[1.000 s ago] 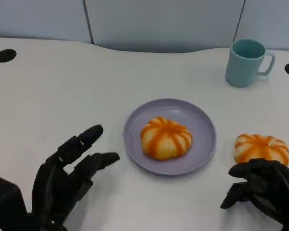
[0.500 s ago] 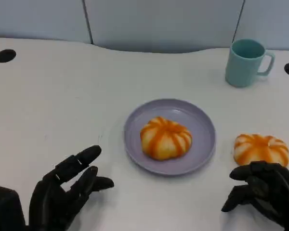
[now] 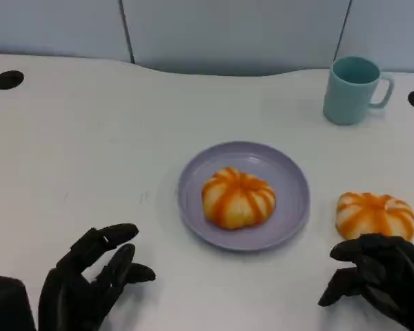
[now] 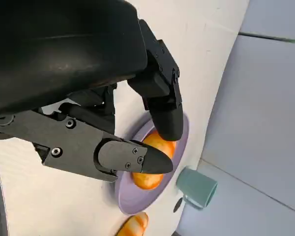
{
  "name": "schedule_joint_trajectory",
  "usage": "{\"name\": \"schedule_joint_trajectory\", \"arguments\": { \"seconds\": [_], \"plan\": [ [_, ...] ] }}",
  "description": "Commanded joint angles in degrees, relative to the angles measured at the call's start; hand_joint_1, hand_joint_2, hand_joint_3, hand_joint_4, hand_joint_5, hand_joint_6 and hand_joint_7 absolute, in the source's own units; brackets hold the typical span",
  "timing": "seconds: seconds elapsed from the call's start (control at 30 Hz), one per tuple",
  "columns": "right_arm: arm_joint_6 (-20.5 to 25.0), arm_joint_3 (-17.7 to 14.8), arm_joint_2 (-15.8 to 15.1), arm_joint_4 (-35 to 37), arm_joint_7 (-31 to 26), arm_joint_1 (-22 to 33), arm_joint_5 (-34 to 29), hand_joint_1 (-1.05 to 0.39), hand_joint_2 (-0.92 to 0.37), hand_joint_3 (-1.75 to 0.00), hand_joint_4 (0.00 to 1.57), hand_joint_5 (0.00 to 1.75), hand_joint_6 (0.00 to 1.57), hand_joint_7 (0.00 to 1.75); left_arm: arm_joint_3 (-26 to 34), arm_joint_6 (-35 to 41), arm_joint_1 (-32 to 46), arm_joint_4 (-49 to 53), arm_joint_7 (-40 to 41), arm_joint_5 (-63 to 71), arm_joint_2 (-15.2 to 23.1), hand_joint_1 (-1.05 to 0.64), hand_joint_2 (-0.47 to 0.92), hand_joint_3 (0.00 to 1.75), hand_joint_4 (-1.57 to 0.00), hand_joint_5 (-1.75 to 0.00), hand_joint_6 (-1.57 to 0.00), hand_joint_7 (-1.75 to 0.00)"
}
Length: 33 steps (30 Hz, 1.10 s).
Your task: Grasp the bread from the table and place it into the plate.
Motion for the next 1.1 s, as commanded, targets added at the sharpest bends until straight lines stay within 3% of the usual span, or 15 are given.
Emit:
{"name": "schedule_joint_trajectory", "arguments": {
  "seconds": [0.03, 0.63, 1.1],
  "plan": [
    [-0.03, -0.36, -1.03, 0.41, -0.43, -0.32, -0.10, -0.99, -0.70, 0.00, 1.54, 0.44, 1.57, 0.02, 0.68, -2.08, -0.03, 1.10, -0.49, 0.22, 0.41, -0.43, 0.92, 0.21, -0.61, -1.44, -0.55, -1.07],
    [-3.62, -0.83, -1.35, 6.01, 1.46, -2.65, -0.60, -0.93, -0.72, -0.01, 1.53, 0.45, 1.56, 0.03, 1.27, -4.84, -2.94, 6.07, -1.09, 0.09, 0.89, -0.44, 0.92, 0.20, -0.62, -1.44, -0.54, -1.10],
    [-2.93, -0.71, -1.40, 6.26, 1.02, -3.23, -0.60, -0.94, -0.71, 0.00, 1.52, 0.44, 1.56, 0.02, 1.67, -4.15, -3.88, 6.89, -0.98, 0.27, 1.12, -0.45, 0.92, 0.16, -0.66, -1.39, -0.60, -1.02]
  ]
}}
